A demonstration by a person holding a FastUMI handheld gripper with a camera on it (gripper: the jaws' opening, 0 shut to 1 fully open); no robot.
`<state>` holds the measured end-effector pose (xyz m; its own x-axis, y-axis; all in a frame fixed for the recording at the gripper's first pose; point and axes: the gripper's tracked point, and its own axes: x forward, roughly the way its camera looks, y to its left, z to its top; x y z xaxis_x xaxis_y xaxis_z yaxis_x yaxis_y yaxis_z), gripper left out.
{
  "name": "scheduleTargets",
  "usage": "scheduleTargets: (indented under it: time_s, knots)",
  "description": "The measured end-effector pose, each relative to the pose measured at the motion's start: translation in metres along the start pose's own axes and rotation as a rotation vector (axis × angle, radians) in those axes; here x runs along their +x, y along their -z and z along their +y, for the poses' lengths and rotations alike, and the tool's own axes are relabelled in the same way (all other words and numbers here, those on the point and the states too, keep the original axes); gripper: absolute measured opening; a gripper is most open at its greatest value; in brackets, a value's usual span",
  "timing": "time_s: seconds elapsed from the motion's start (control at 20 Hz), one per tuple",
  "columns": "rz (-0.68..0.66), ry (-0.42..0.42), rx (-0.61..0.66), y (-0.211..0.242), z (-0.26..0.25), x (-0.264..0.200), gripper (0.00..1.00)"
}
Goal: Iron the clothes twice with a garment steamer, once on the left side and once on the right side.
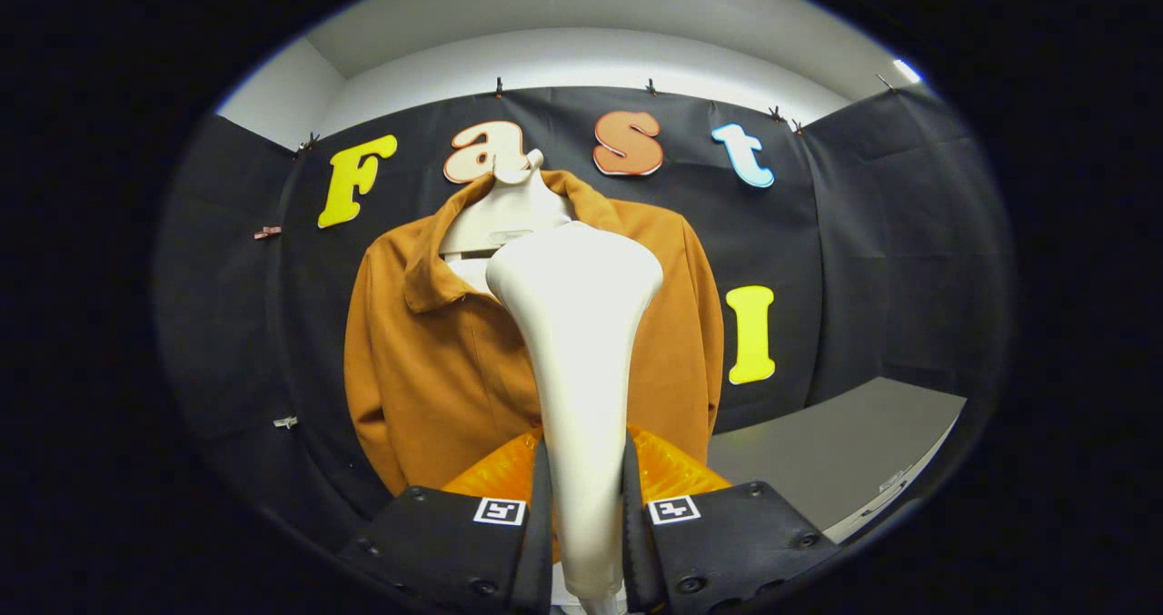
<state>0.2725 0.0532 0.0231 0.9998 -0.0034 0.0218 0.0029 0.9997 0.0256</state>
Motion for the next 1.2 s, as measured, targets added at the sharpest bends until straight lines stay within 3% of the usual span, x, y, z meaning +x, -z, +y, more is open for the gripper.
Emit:
scheduleTargets:
  time_s: [0.45, 1.2]
  knots:
    - [-0.173, -0.038, -0.032, -0.033, -0.002, 0.000, 0.34]
    - [-0.172, -0.014, -0.033, -0.032, -0.009, 0.007, 0.34]
